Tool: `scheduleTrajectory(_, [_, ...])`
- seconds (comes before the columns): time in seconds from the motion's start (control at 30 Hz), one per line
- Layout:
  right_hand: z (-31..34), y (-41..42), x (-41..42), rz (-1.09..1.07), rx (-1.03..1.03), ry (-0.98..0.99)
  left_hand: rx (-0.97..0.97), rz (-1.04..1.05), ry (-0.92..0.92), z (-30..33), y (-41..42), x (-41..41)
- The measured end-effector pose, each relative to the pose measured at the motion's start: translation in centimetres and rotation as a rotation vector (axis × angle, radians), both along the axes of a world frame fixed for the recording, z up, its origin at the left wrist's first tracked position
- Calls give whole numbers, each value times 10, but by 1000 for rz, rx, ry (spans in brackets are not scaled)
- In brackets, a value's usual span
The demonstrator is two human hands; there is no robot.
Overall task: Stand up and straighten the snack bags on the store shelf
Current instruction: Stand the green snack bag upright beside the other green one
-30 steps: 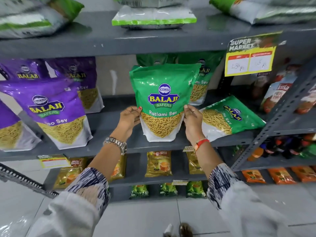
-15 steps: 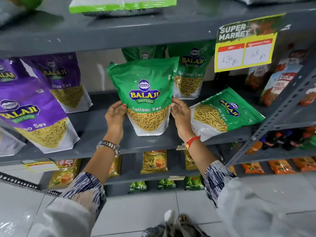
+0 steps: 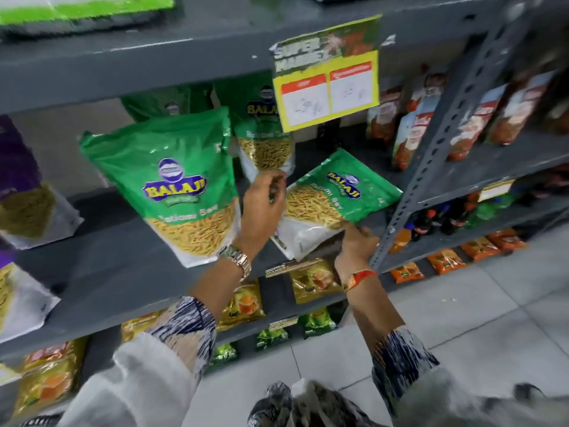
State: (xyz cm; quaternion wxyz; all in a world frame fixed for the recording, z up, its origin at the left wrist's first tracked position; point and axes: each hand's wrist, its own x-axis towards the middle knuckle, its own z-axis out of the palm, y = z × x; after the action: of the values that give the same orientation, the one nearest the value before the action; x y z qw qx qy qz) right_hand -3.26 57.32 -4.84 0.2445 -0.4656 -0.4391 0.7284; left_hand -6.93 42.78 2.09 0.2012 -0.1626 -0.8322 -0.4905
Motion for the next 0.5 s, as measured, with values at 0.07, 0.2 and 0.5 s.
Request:
scheduleTrajectory(0.07, [-7,16,3,174,-56,-47,-119,-6,-127,2,21,-22])
scheduleTrajectory(0.2, [-10,32,8,304,-216,26,-325,-78,-595,-10,40,-74])
scheduleTrajectory(0.5, [-12,29,3,241,-183,34,-73,-173,-700,-27,29,-99])
